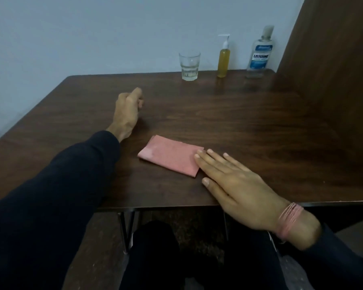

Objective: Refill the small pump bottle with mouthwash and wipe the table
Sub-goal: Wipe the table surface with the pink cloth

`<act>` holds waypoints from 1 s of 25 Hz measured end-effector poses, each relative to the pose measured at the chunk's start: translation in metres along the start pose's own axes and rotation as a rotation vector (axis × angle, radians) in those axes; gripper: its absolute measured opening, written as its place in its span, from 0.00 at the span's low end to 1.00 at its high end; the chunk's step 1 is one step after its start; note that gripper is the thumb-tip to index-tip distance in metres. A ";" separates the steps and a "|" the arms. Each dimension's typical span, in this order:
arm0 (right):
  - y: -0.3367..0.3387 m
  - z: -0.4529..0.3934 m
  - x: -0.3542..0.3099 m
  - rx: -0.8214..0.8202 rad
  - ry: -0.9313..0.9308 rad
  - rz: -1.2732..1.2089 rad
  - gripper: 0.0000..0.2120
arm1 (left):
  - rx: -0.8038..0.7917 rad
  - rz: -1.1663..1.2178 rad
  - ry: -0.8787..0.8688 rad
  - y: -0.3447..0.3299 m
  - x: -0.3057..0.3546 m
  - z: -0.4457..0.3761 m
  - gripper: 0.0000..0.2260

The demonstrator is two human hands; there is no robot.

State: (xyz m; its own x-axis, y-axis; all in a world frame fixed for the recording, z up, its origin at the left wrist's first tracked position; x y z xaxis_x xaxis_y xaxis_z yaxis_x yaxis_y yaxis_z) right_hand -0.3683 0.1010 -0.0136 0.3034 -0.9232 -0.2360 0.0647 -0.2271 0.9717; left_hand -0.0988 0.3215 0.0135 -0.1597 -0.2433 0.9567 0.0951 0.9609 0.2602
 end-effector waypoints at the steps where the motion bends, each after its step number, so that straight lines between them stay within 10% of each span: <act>1: 0.002 -0.002 0.003 -0.019 0.000 -0.063 0.31 | -0.001 0.001 -0.002 0.000 0.000 0.000 0.17; 6: 0.015 -0.065 0.000 -0.021 -0.021 -0.166 0.44 | 0.030 -0.017 0.004 0.001 0.004 0.004 0.17; 16: -0.014 -0.031 -0.060 -0.086 0.342 0.077 0.37 | 0.017 -0.001 0.011 0.003 -0.001 0.001 0.19; 25: 0.016 0.039 0.035 -0.089 0.081 -0.103 0.28 | -0.032 0.038 -0.018 0.002 -0.003 0.002 0.21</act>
State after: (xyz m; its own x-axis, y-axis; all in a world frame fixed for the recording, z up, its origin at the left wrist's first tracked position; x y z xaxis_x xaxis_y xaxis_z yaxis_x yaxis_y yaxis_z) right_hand -0.3939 0.0528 -0.0071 0.3665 -0.8674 -0.3365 0.1827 -0.2876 0.9402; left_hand -0.1002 0.3243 0.0109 -0.1725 -0.2043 0.9636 0.1330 0.9645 0.2283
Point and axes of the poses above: each hand's wrist, its own z-axis away from the middle knuckle, its own y-axis out of the back of the hand, x = y × z, the point moved 5 cm from there along -z, towards the middle knuckle, and after that the axes turned 3 degrees about -x, right-handed, at the moved point
